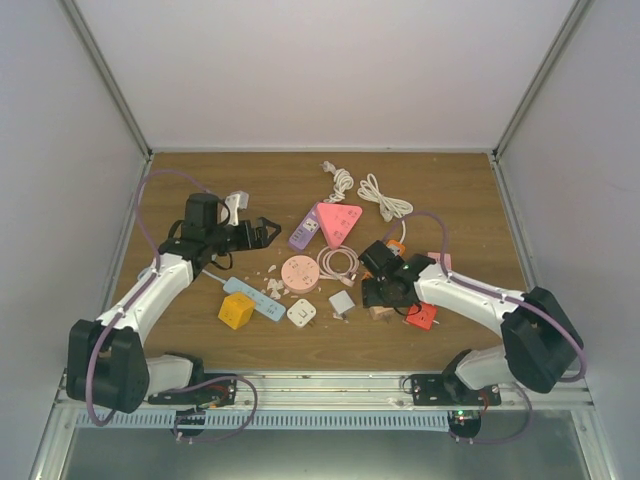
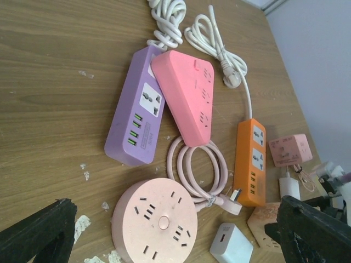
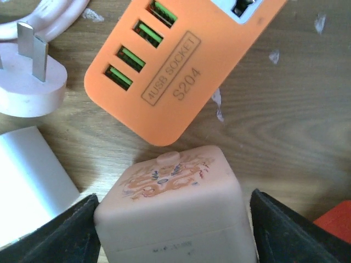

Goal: Insert the plug

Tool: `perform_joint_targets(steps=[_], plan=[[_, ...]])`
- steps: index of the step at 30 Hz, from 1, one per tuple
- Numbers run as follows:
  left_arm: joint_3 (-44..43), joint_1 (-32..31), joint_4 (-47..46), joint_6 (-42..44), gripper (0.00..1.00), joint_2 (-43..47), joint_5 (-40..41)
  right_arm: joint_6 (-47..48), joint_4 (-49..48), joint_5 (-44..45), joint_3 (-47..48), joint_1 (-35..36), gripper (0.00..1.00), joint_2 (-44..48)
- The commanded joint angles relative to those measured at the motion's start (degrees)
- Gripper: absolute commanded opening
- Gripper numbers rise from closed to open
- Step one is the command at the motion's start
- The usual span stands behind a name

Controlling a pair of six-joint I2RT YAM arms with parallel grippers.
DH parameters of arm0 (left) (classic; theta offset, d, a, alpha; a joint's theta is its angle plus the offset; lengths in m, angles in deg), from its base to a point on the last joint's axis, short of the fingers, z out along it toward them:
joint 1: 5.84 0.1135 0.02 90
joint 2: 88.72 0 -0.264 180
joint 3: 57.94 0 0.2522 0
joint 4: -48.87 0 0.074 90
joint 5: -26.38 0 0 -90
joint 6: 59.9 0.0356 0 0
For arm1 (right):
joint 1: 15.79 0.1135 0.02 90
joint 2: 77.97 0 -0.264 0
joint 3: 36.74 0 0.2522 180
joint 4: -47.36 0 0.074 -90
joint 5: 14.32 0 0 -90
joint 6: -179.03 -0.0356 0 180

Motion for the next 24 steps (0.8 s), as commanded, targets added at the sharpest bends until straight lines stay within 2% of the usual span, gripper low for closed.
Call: perform_joint_targets(steps=[1,3,6,15,18,24], plan=[[1.60,0.23,-4.35,0.96,0.99,3.96,-0.02,-1.15,1.69,4.81,1.07,0.58,0.69,-0.16],[2.26,0.29,-5.43,0.76,0.99,4.89,-0.11,-0.30,0.32,4.14,-0.06,0.62,0.63,1.06],[2.59,0.30,-6.00,0.48,0.99,5.70,-1.14,0.41,-1.01,3.47,-1.44,0.58,0.61,2.23],[4.89,-1.18,-10.10,-4.81,0.99,8.06,-8.86,-0.98,-8.55,5.20,-1.45,0.52,0.57,8.82],[6.09,-2.21,-13.03,-7.02,0.99,7.90,-11.41,-2.69,-14.53,3.39,-1.65,0.04,0.58,11.56],[7.93,-6.74,-22.59,-12.40,0.99,7.18,-15.12,-5.46,-31.50,-6.99,0.35,-4.04,0.58,12.88]])
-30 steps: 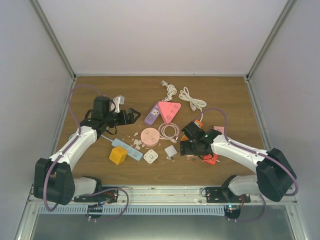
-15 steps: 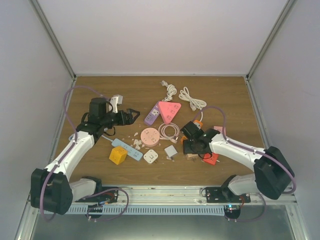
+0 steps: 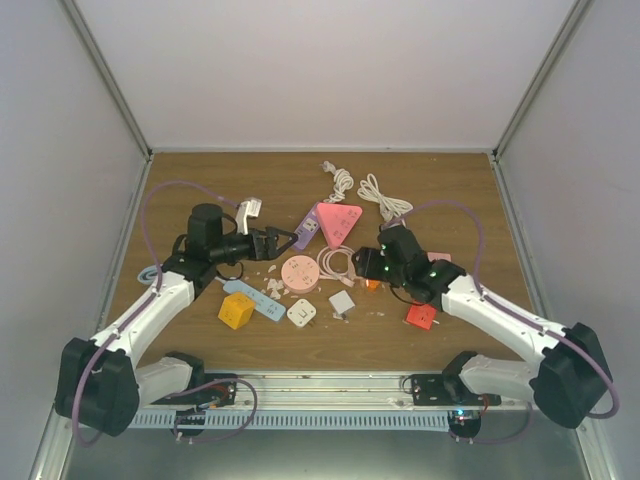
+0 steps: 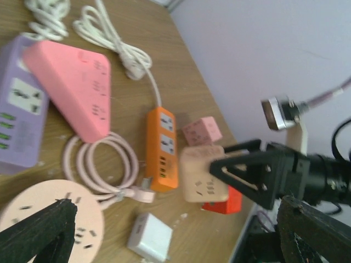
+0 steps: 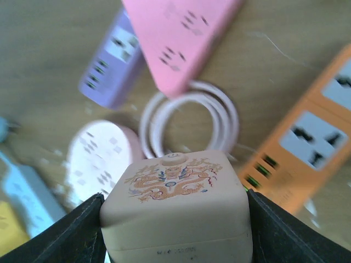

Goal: Insert the plug

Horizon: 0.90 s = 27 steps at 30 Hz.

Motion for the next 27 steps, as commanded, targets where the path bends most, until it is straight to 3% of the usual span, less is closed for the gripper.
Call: perform_joint_targets(steps=[1,10,15,20,27], plan=[[1.70,-2.81,-12.40,-6.14,0.99,-0.08,-4.92,-3.50,-17.43,-8.51,2.97,-3.12,0.57,0.46],[0.05,-3.51,-26.57,-19.73,0.99,-1.84,-6.85,-12.24,-43.68,-30.30,7.16,-8.25,0.58,-4.96],[-3.03,-3.73,-30.50,-24.21,0.99,-2.72,-8.30,-16.80,-53.02,-39.95,9.49,-9.43,0.58,-8.49],[-5.86,-4.15,-32.98,-26.89,0.98,-5.16,-10.83,-21.07,-60.59,-45.03,9.74,-9.47,0.58,-10.18],[-4.50,-6.03,-38.31,-26.57,0.87,-6.12,-10.46,-24.01,-63.96,-46.65,8.91,-9.44,0.58,-10.20]])
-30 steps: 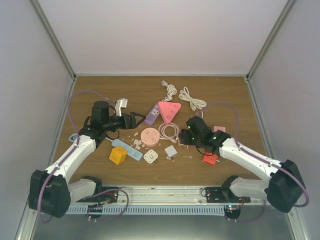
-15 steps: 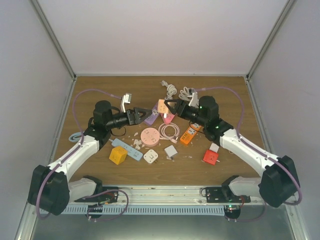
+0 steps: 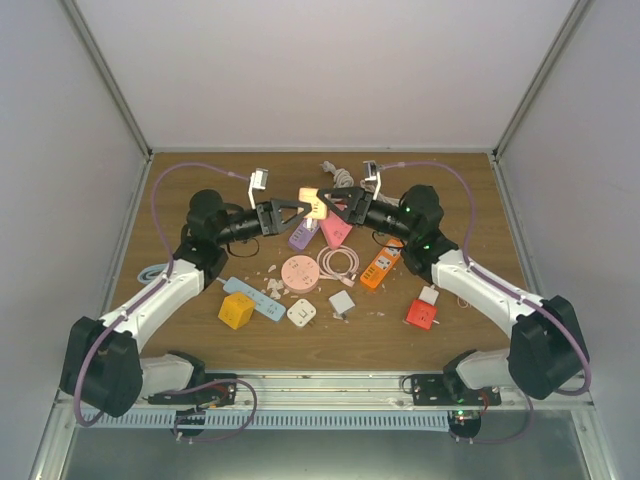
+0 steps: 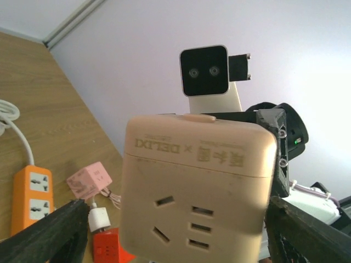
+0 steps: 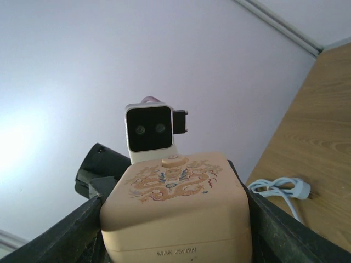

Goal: Insert the plug

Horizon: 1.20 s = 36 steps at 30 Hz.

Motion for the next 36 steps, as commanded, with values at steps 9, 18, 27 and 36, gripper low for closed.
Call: perform_joint_targets(steps=[9,18,27,36], plan=[[0.22,-3.07,-12.57,-0.16,0.49,-1.66,-3.56,-2.88,-7.46,-3.50,-0.38,-0.44,0.60,0.97],[-0.22,-3.22,-6.92,30.89,0.39,-0.75,-5.24,13.32,15.97,-0.97,3.18,-2.34,0.97,6.76],[-3.27,-3.27,-1.65,58.99,0.40,-4.53,-8.45,31.17,49.01,4.28,14.11,-2.39,1.00,7.21],[-6.19,-4.15,-1.69,70.49,0.40,-10.68,-7.75,24.14,60.07,16.37,15.10,1.08,1.00,6.74]])
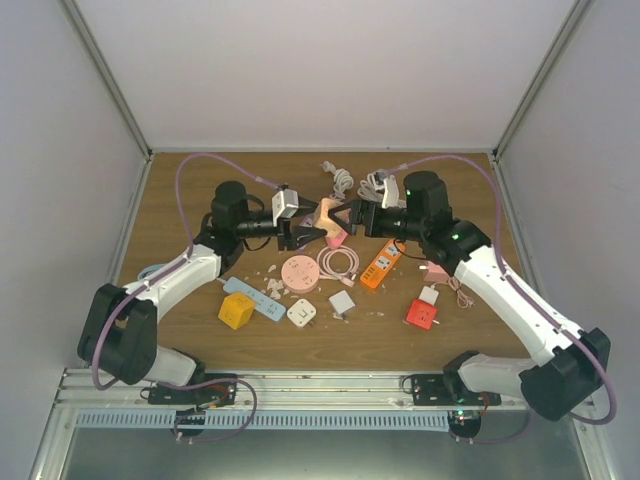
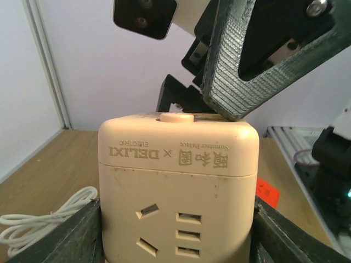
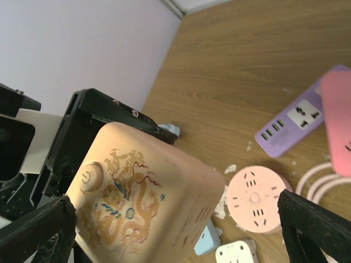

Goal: Insert the plug

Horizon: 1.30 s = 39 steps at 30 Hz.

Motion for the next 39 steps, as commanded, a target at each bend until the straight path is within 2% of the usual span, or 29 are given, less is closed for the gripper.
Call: perform_joint_targets(steps=[1,6,10,15,26,27,29,32,33,34,39], plan=[[-1.83,-1.28,-2.54,10.93,0.40,-1.13,1.03,-5.18,6.61,7.32,1.06,2.44,1.00,-0.21],[-3.70,-2.09,3.20,17.24,0.40,-2.82,3.55,-12.59,6.51,11.98,1.65,4.93,0.98,-1.09],[-5.52,-3.50,8.55,23.03,0.40,-3.83,6.56,-16.75,6.02,13.49,0.65,5.44,0.93,-1.73],[-7.34,-5.58,14.50,27.61,0.41,-5.24,10.32,-17.73,6.96,13.49,1.16,5.53,0.80,-3.90],[-5.48,-7.77,14.86,30.64,0.42,-4.48,12.48,-19.39,6.06,13.94,-1.68,5.67,0.58,-3.05],[-4.79,-7.88,13.95,30.37,0.44,-4.17,12.77,-19.36,5.46,13.94,-2.10,5.66,0.53,-2.76],[-3.74,-8.31,12.15,29.28,0.55,-3.22,14.16,-19.26,4.42,14.31,-2.95,5.66,0.44,-1.93],[-1.92,-9.00,9.17,27.31,0.78,-1.25,16.19,-19.41,3.80,16.70,-4.27,5.66,0.41,-0.23],[-1.35,-9.25,8.62,26.98,0.94,-0.52,16.89,-19.65,3.53,17.84,-4.99,5.64,0.41,0.78],[-0.91,-9.50,8.44,26.55,0.98,0.16,17.87,-19.80,3.57,18.93,-5.65,5.66,0.41,1.72],[1.24,-9.93,7.48,22.19,0.99,3.87,22.70,-19.41,5.07,24.96,-10.08,5.58,0.41,6.64]])
